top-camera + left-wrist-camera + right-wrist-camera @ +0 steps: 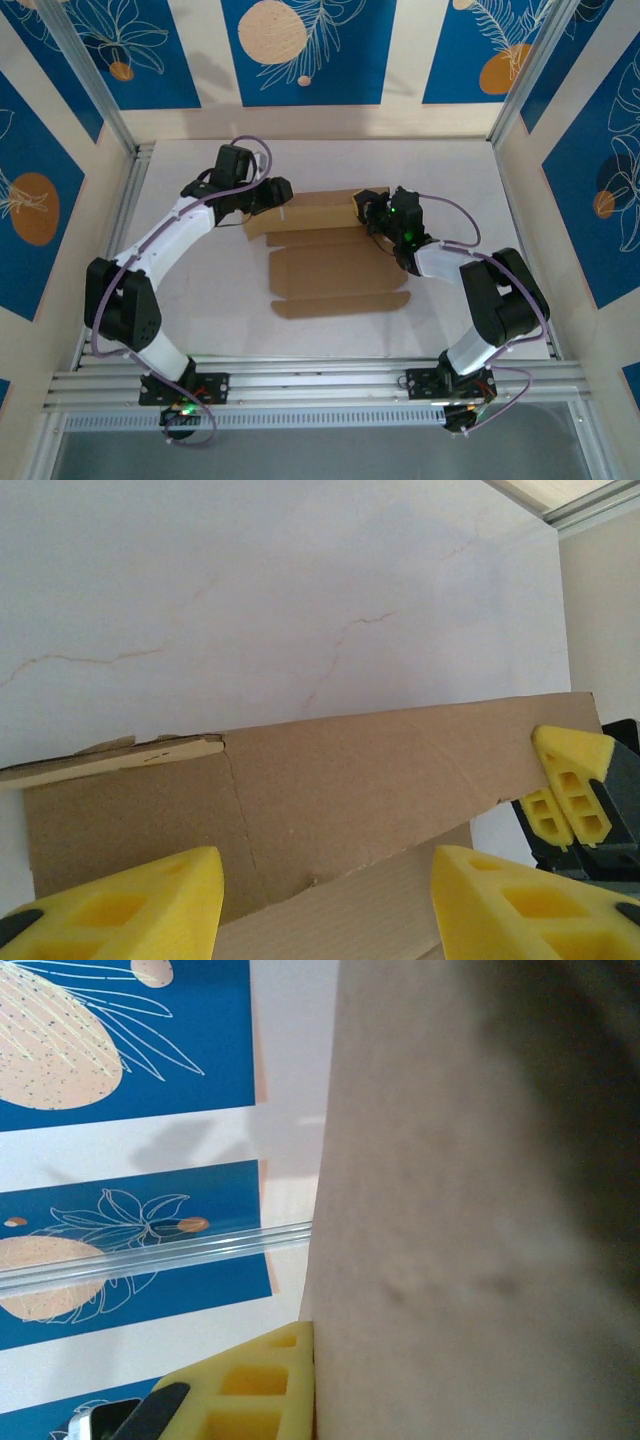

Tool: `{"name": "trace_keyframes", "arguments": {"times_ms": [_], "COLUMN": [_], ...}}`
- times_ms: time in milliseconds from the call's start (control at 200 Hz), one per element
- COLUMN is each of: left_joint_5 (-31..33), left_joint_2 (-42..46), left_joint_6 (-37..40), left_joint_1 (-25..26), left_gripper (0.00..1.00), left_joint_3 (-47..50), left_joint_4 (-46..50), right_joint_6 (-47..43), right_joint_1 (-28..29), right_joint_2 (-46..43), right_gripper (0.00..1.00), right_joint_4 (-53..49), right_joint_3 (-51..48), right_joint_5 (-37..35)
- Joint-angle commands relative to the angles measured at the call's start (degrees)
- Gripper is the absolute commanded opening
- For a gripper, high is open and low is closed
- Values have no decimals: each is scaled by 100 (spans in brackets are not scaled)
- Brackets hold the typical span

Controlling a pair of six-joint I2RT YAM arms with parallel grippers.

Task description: Fold the paper box

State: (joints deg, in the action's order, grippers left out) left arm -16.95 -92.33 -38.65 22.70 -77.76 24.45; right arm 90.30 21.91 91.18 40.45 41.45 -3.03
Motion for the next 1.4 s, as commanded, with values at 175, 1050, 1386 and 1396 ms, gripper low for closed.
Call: {"name": "trace_keyframes", "arguments": {"times_ms": [175,1050,1386,1396], "left_joint_5": [-268,-287,-565,-564], "left_joint_2": [-12,-118,-127,-120], "left_joint_6": [-481,-776,-2026,-2055], "left_joint_1": [33,46,50,50], "left_gripper": [58,58,52,52], "left_joint_3": [221,874,1550,1567], "left_joint_4": [-404,-1089,-3011,-3056], "right_joint_6": [-165,-145,-74,-68], "right_joint_1": [76,155,195,194], "right_joint_2": [-129,-118,-91,-87], "right_gripper": [11,11,11,11], "right_joint_4": [-318,-324,-222,-222], "right_joint_3": [64,170,159,154], "right_joint_5": [-65,-3,-22,-22]}}
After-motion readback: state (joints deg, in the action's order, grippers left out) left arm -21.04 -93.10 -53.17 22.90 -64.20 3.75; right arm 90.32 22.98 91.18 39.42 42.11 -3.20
